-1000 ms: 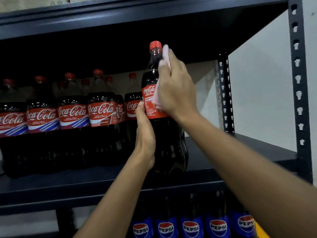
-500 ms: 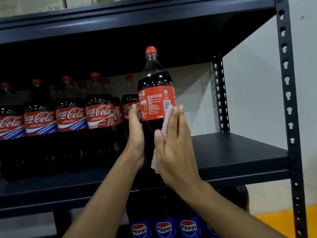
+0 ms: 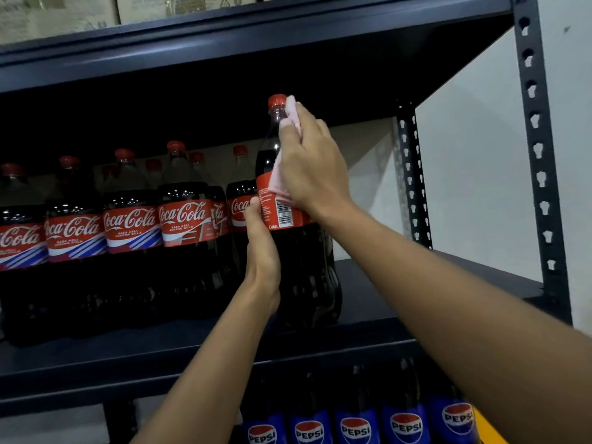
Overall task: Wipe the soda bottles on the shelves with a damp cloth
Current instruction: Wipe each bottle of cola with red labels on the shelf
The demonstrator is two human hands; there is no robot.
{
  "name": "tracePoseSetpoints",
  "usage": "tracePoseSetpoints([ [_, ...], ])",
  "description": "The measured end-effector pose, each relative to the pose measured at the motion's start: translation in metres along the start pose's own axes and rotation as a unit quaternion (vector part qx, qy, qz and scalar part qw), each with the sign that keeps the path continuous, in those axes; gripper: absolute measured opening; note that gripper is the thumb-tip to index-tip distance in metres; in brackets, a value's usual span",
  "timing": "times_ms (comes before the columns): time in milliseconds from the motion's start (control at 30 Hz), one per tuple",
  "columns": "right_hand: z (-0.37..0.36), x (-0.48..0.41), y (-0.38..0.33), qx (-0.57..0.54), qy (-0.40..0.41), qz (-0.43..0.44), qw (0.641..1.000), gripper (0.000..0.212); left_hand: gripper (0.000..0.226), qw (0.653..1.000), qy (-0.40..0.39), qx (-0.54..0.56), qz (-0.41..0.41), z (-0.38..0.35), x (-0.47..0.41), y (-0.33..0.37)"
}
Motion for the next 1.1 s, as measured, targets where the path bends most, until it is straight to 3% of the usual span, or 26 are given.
tracePoseSetpoints([
  [167, -0.005, 0.082, 0.028, -0.001, 0.020, -0.010, 1.000, 0.062, 0.060, 0.999, -0.032, 0.010, 0.002, 0.003, -0.009, 0.000],
  [367, -0.012, 0.166, 0.049, 0.101, -0.065, -0.003, 0.993, 0.072, 0.067, 0.999, -0.033, -0.010, 0.041, 0.008, -0.011, -0.001],
  [500, -0.008, 0.143, 0.041, 0.096, -0.072, -0.002, 0.993, 0.068, 0.070, 0.998, -0.023, -0.021, 0.051, 0.013, -0.009, -0.001],
  [733, 0.001, 0.026, 0.005, 0.036, -0.016, -0.002, 0.999, 0.061, 0.070, 0.997, -0.059, -0.014, 0.041, -0.001, 0.005, 0.009],
  [867, 0.007, -0.020, -0.007, 0.010, -0.043, -0.015, 0.999, 0.055, 0.073, 0.997, -0.059, -0.020, 0.036, -0.005, 0.005, 0.012],
  [1100, 0.002, 0.051, 0.011, 0.065, 0.034, 0.069, 0.995, 0.059, 0.065, 1.000, -0.006, -0.009, -0.020, -0.006, 0.004, 0.002],
])
Point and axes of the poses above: each hand's wrist, its own x-axis away from the middle knuckle, its own z-axis out of the back of the hand, y = z × x, the point moved 5 cm from there along -x, towards the middle knuckle, and after that the axes turned 1 degree about z, right-handed, at the moved point
